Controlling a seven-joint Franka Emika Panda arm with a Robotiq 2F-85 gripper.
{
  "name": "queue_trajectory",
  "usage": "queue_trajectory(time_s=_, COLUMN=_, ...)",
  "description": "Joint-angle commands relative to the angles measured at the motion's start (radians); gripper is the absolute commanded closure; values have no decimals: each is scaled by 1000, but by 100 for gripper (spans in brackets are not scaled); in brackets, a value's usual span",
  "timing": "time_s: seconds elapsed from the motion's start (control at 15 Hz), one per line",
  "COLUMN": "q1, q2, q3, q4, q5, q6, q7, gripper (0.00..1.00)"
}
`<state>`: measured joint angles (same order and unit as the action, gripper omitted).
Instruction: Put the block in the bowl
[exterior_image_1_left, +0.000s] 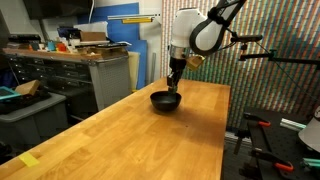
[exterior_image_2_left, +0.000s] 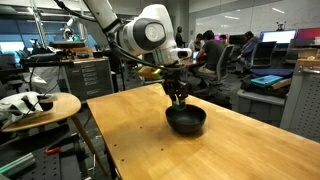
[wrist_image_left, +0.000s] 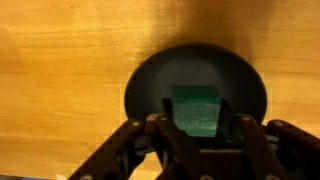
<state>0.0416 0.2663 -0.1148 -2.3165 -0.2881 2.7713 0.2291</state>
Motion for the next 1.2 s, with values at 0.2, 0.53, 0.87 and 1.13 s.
queue_trajectory(time_s=0.2, q1=-7, q2=190, q3=16, q4=123, q5=39, q6=72, q7=-92, gripper=78)
queue_trajectory(time_s=0.53, q1=-10, q2=279, q3=21, q4=205, q5=65, q6=71, q7=-142, gripper=28)
queue_trajectory(time_s=0.87, q1=-15, q2=264, q3=5, q4=228, q5=81, q6=45, q7=-160, gripper=0)
queue_trajectory(time_s=1.13, q1=-50, q2=196, q3=11, q4=205, q5=119, q6=22, q7=-175, gripper=0)
